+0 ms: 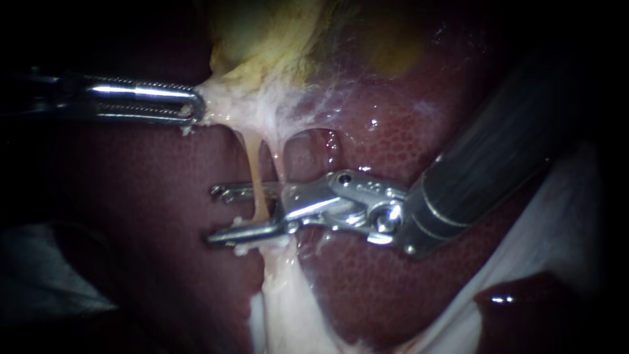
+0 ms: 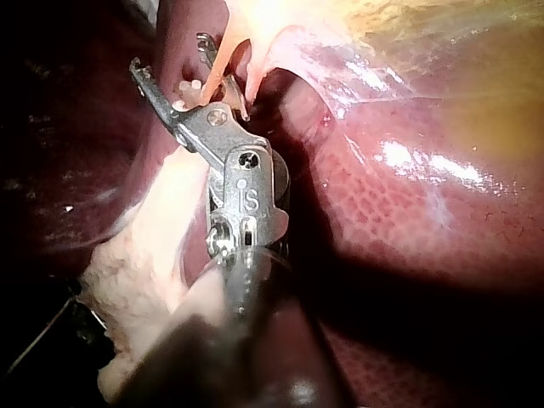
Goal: Going back second clip left tube
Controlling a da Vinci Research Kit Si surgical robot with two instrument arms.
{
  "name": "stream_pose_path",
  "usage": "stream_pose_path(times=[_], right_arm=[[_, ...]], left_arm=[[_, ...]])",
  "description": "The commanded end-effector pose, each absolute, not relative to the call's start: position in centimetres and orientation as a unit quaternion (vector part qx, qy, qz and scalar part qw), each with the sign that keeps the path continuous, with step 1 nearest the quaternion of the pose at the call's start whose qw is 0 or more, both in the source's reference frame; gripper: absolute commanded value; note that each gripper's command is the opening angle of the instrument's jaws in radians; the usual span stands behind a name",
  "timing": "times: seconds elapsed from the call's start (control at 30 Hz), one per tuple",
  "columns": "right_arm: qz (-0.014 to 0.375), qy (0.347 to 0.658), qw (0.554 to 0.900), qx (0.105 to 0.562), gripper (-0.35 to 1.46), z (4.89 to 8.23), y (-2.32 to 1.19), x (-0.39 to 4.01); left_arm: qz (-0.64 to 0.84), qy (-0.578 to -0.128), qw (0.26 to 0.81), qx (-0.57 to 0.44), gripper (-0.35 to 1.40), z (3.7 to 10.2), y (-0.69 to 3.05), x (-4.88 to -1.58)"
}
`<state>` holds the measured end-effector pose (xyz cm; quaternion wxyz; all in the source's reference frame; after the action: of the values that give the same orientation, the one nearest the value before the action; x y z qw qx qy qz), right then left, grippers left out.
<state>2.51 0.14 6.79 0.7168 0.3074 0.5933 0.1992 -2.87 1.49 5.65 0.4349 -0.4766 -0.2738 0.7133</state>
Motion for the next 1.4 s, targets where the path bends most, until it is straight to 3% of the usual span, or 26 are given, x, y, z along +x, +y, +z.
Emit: stream_pose_path(times=[0.03,0.2,0.47,0.93,1.4], right_arm=[[0.197,0.59,0.718,0.31,0.5,6.79,0.12,2.49],[0.168,0.58,0.739,0.299,0.5,6.74,0.07,2.35],[0.104,0.542,0.802,0.227,0.5,6.46,0.08,1.77],[0.105,0.529,0.819,0.198,0.5,5.88,0.38,0.69],[0.104,0.529,0.818,0.2,0.5,5.75,0.41,0.46]], left_arm=[[0.713,-0.274,0.435,-0.477,-0.35,5.65,1.49,-2.87],[0.713,-0.274,0.434,-0.477,-0.35,5.65,1.49,-2.86],[0.713,-0.275,0.434,-0.477,-0.35,5.64,1.49,-2.83],[0.713,-0.275,0.434,-0.477,-0.35,5.64,1.49,-2.82],[0.715,-0.27,0.433,-0.478,-0.35,5.91,1.49,-2.9]])
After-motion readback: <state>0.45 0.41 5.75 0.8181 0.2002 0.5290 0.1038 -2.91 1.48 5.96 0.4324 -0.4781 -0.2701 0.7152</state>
